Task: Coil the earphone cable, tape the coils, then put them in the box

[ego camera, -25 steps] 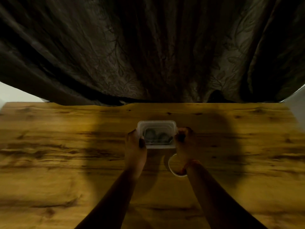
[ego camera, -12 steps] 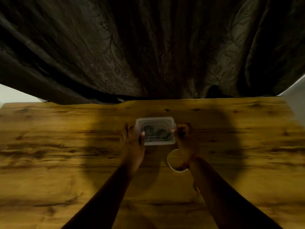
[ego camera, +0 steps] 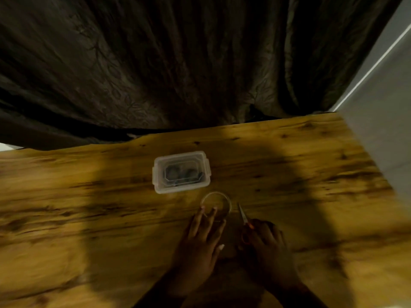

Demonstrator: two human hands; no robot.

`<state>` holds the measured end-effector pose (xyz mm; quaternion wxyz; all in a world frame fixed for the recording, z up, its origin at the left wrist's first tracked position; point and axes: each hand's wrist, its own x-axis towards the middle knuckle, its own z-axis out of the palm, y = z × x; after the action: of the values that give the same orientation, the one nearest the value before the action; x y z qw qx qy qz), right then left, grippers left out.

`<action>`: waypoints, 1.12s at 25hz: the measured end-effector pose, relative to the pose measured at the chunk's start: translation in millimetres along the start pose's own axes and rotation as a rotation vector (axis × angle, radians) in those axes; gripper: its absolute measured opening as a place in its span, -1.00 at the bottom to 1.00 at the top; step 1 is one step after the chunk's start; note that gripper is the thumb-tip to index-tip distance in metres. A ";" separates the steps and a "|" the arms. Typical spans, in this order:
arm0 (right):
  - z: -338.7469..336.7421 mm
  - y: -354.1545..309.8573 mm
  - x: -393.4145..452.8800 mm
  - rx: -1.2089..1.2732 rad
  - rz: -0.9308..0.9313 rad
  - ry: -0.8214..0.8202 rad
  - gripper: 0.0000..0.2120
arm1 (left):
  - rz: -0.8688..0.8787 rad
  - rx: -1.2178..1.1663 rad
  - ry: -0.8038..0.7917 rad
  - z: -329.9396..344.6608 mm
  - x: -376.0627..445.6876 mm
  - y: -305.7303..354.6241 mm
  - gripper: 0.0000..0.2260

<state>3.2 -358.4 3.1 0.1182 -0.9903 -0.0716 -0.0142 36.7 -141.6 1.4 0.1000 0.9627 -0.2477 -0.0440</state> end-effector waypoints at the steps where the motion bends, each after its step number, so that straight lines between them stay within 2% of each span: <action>1: 3.5 0.2 -5.2 -0.025 -0.006 -0.016 -0.59 | -0.011 0.020 -0.028 4.9 1.0 2.2 -0.45; 4: 4.6 3.7 1.8 0.004 0.012 -0.009 -0.63 | -0.054 0.075 -0.097 10.4 9.4 5.7 -0.39; 7: 2.7 17.9 19.0 0.024 0.049 0.056 -0.66 | -0.064 0.107 -0.122 12.9 21.0 12.4 -0.41; 10: 3.6 46.6 45.6 -0.039 0.123 0.047 -0.65 | -0.039 0.093 -0.199 15.5 41.5 23.7 -0.46; 14: 9.8 80.2 86.8 -0.101 0.189 -0.044 -0.66 | -0.123 -0.027 -0.256 3.2 86.8 49.9 -0.54; 16: 5.3 82.1 100.7 -0.055 0.202 -0.026 -0.64 | -0.162 -0.116 -0.265 3.6 107.6 53.0 -0.51; 19: -1.1 77.8 109.3 0.001 0.177 0.092 -0.69 | -0.165 -0.099 -0.187 4.9 125.2 50.6 -0.43; 28: -3.2 75.2 111.6 0.013 0.204 0.086 -0.63 | -0.102 -0.001 -0.028 10.5 128.1 36.5 -0.36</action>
<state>124.6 -416.0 -6.3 0.1283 -0.9902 0.0344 -0.0442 130.0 -236.9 -5.5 0.0948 0.9732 -0.1998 -0.0626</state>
